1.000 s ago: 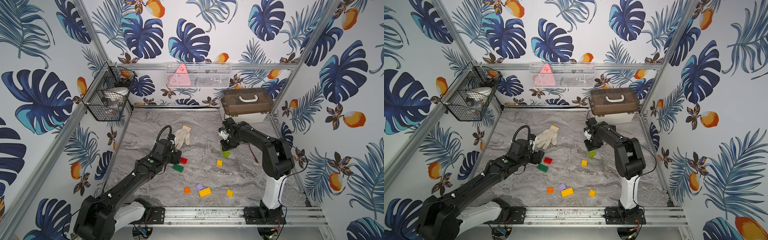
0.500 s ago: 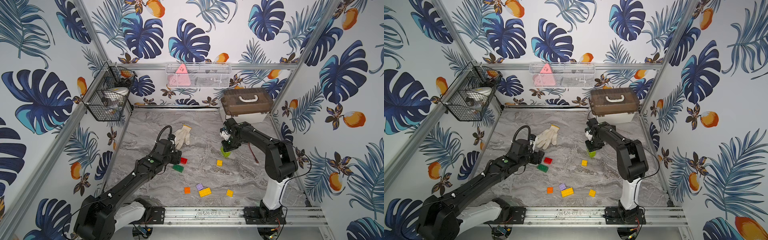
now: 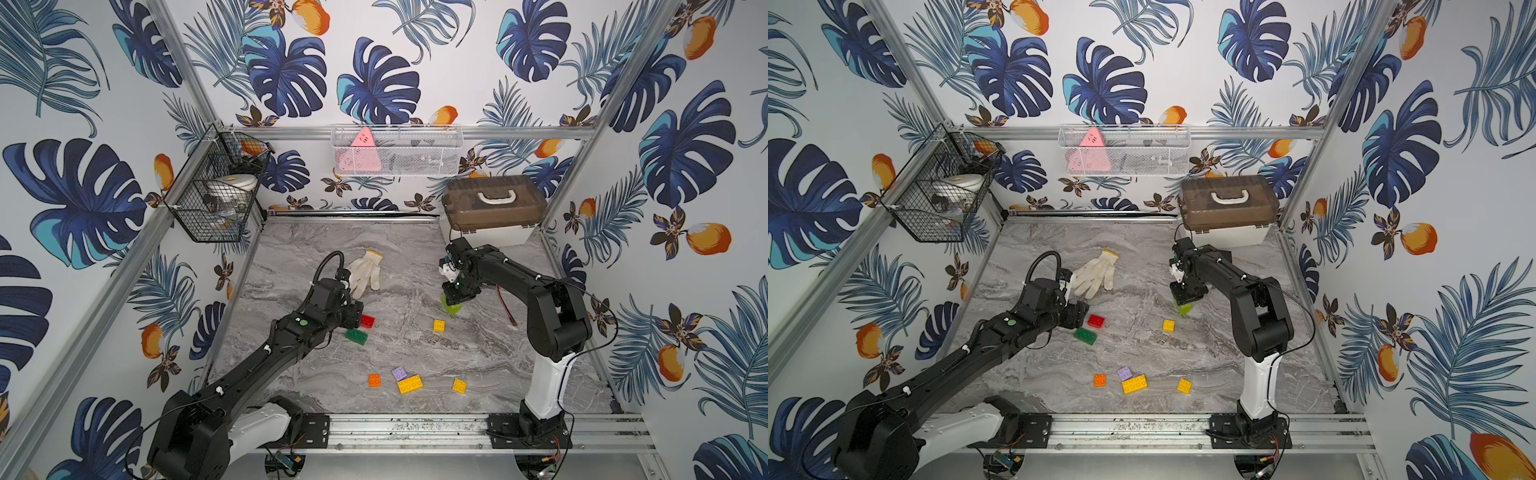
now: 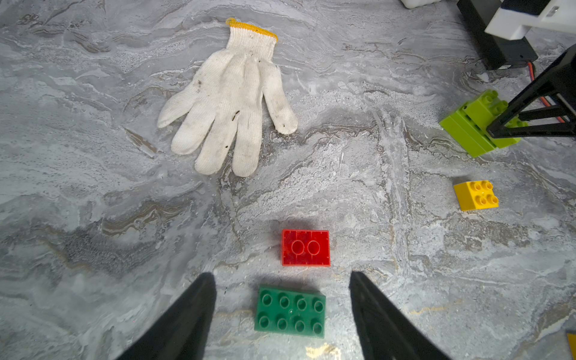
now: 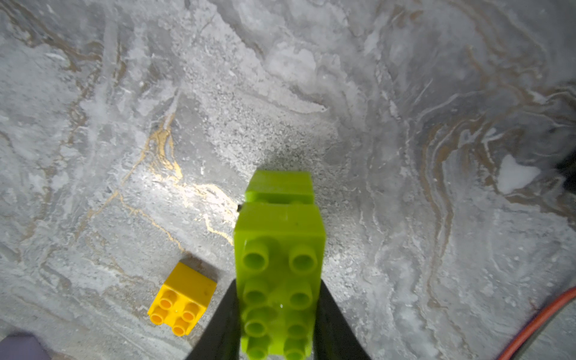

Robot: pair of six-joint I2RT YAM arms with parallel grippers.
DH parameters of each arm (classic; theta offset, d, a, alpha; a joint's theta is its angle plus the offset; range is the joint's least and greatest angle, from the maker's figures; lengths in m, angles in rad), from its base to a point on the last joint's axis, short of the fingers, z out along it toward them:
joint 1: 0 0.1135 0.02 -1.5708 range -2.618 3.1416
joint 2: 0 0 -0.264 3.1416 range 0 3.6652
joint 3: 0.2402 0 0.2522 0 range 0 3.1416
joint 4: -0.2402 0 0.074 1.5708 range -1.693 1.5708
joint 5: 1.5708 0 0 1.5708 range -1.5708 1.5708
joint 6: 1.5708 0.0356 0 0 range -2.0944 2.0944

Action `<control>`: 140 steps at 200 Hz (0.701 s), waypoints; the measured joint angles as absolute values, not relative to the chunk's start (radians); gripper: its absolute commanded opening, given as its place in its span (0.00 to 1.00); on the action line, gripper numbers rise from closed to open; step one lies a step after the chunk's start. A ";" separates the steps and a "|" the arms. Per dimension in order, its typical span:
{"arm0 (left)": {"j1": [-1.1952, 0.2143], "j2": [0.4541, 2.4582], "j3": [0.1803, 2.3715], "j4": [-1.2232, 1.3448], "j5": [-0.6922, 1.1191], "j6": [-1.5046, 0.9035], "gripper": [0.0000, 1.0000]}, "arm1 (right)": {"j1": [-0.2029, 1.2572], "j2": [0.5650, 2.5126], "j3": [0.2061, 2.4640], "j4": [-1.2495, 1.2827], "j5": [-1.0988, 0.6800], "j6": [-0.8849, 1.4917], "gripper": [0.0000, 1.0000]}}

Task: Assemble the number 1 with lego
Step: Assemble the lego brick with the lego brick, then move the lego brick at the center of the board.

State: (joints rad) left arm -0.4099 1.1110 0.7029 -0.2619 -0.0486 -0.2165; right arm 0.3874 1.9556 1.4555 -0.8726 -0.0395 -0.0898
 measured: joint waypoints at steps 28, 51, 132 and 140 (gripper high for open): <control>-0.411 1.111 0.703 -0.262 -0.049 -0.216 0.73 | 0.387 1.971 1.461 -0.882 -0.039 -0.090 0.17; -0.411 1.110 0.703 -0.262 -0.049 -0.216 0.74 | 0.387 1.973 1.460 -0.882 -0.038 -0.089 0.17; -0.412 1.110 0.703 -0.262 -0.049 -0.216 0.73 | 0.387 2.030 1.540 -0.942 -0.023 -0.078 0.21; -0.413 1.110 0.703 -0.262 -0.049 -0.216 0.73 | 0.388 2.038 1.549 -0.952 -0.022 -0.078 0.20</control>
